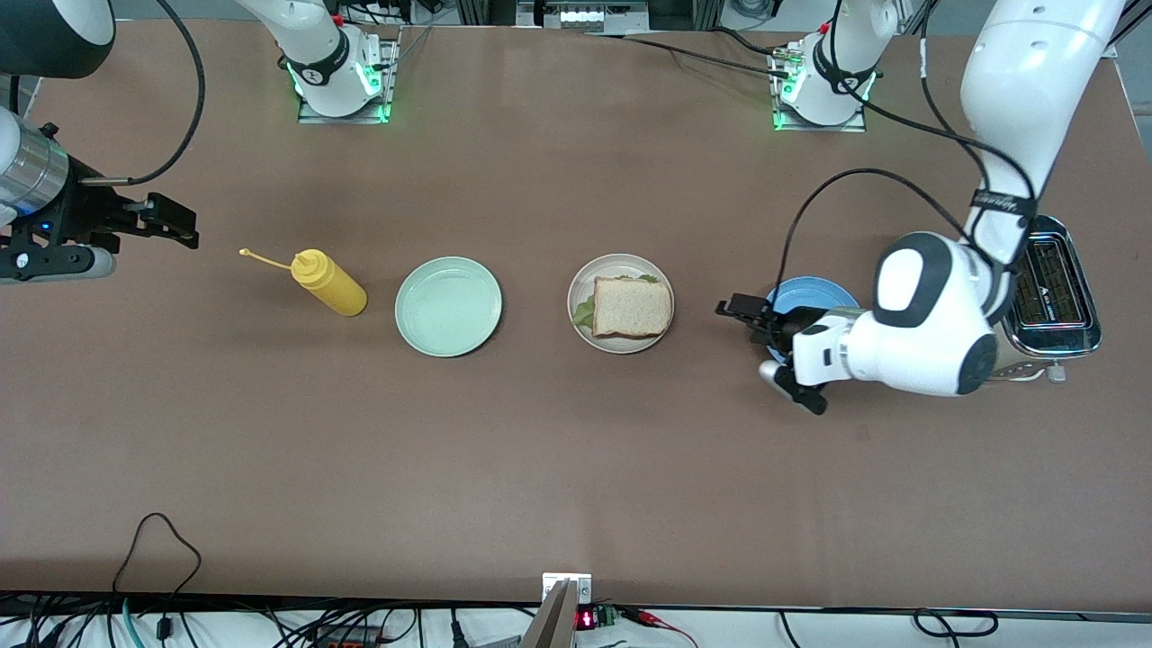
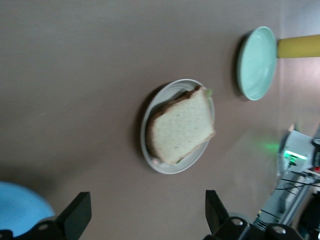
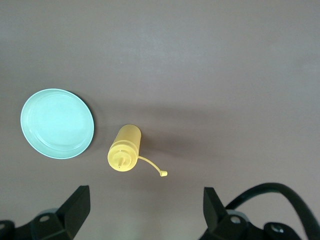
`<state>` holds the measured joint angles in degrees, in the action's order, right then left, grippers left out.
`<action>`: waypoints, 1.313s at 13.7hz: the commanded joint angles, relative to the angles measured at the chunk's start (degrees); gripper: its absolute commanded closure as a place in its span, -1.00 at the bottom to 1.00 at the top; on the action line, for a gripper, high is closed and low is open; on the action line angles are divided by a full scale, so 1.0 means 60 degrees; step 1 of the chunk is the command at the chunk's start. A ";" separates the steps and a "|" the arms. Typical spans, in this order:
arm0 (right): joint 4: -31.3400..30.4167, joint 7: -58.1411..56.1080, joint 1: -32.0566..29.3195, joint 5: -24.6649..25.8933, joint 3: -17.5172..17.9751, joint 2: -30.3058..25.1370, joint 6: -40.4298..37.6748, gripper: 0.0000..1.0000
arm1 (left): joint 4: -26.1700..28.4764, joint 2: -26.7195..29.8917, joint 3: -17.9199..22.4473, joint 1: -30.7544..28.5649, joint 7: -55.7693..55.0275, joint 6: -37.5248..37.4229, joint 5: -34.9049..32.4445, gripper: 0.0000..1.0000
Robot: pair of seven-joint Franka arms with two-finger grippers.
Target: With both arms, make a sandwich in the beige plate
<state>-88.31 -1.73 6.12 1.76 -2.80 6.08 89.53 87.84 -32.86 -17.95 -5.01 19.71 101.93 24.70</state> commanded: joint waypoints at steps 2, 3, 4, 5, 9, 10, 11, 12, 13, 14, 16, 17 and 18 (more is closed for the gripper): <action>-0.0003 0.0082 -0.0184 0.0059 -0.0104 -0.0121 -0.0112 -1.00 | 0.0214 0.1488 0.2490 0.1230 -0.0063 -0.0275 -0.0394 -1.00; -0.0003 0.0082 -0.0388 0.0015 -0.0148 -0.0121 -0.0112 -1.00 | 0.0214 0.1825 0.2726 0.1187 -0.0091 -0.0304 -0.0802 -1.00; -0.0017 0.0082 -0.0492 -0.0015 -0.0148 -0.0121 -0.0112 -1.00 | 0.0199 0.2119 0.2888 0.1143 -0.0121 -0.0305 -0.1357 -1.00; -0.0032 0.0097 -0.0507 -0.0015 -0.0148 -0.0121 -0.0112 -1.00 | 0.0170 0.2325 0.3078 0.1128 -0.0222 -0.0290 -0.1900 -1.00; -0.0294 0.0097 -0.0493 -0.0059 -0.0163 -0.0310 -0.0126 -1.00 | -0.0035 0.3408 0.3534 0.1185 -0.1450 -0.0392 -0.3381 -1.00; -0.0528 0.0097 -0.0493 -0.0059 -0.0163 -0.0485 -0.0025 -1.00 | -0.0224 0.3672 0.3520 0.1186 -0.1802 -0.0494 -0.3718 -1.00; -0.0777 0.0097 -0.0493 -0.0059 -0.0163 -0.0646 0.0078 -1.00 | -0.0327 0.3979 0.3505 0.1186 -0.2414 -0.0742 -0.3852 -1.00; -0.1011 0.0097 -0.0478 -0.0059 -0.0163 -0.0836 0.0325 -1.00 | -0.0328 0.4243 0.3505 0.1114 -0.2783 -0.0918 -0.3882 -1.00; -0.1245 0.0097 -0.0478 -0.0059 -0.0163 -0.0969 0.0531 -1.00 | -0.0328 0.4434 0.3520 0.1069 -0.2917 -0.1181 -0.3868 -1.00; -0.1277 0.0097 -0.0478 -0.0059 -0.0163 -0.0985 0.0576 -1.00 | -0.0299 0.4596 0.3520 0.0982 -0.3194 -0.1735 -0.3868 -1.00; -0.1248 0.0097 -0.0493 -0.0059 -0.0163 -0.0970 0.0577 -1.00 | -0.0023 0.4917 0.3447 0.0908 -0.3708 -0.2105 -0.3882 -1.00; -0.1248 0.0097 -0.0508 -0.0059 -0.0163 -0.0970 0.0577 -1.00 | 0.0168 0.5064 0.3432 0.0893 -0.3710 -0.2063 -0.3883 -1.00; -0.1233 0.0097 -0.0522 -0.0073 -0.0163 -0.0956 0.0577 -1.00 | 0.0155 0.5066 0.3403 0.0806 -0.3695 -0.2048 -0.3883 -1.00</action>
<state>-94.20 -1.65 3.29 1.72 -4.03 1.66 91.96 86.48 -4.10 2.93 0.44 -1.31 89.47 2.63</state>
